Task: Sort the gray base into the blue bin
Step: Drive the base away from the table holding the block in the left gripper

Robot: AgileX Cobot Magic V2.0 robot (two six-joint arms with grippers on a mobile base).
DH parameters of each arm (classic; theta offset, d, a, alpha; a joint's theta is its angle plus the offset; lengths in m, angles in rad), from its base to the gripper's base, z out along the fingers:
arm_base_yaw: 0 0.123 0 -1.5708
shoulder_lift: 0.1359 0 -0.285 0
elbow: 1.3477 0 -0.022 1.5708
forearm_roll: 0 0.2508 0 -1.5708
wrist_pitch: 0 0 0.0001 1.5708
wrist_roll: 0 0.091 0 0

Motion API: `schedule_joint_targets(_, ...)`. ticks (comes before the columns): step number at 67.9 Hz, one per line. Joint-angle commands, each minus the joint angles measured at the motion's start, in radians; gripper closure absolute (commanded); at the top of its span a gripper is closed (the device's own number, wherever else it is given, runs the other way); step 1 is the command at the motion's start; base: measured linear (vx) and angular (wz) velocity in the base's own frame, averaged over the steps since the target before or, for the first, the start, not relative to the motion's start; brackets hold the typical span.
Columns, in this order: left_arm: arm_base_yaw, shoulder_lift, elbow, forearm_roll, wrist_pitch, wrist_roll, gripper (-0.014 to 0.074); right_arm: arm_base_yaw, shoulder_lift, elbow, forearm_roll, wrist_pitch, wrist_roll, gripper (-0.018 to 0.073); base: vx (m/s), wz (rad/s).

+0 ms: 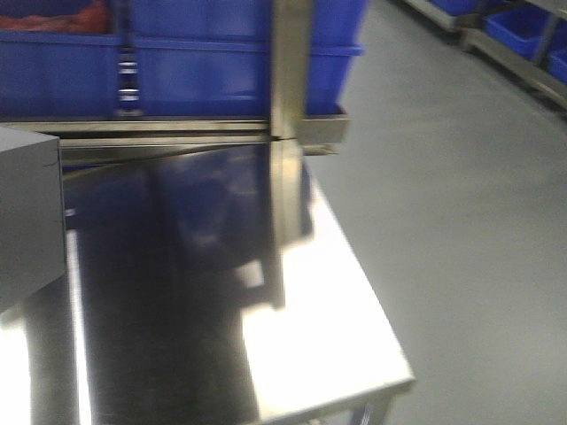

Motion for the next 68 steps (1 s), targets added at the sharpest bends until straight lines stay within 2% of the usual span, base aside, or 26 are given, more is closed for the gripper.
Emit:
schedule_joint_targets(1,-0.005,0.007,-0.028,-0.014,-0.089,-0.005,0.0593,-0.005,0.018,0.002,-0.008,-0.074,-0.012,0.0564,-0.12,-0.78)
schedule_joint_targets(36,-0.005,0.007,-0.028,-0.014,-0.089,-0.005,0.0593,-0.005,0.018,0.002,-0.008,-0.074,-0.012,0.0564,-0.11,-0.84)
schedule_joint_targets(68,-0.005,0.007,-0.028,-0.014,-0.089,-0.005,0.0593,-0.005,0.018,0.002,-0.008,-0.074,-0.012,0.0564,0.01,-0.66)
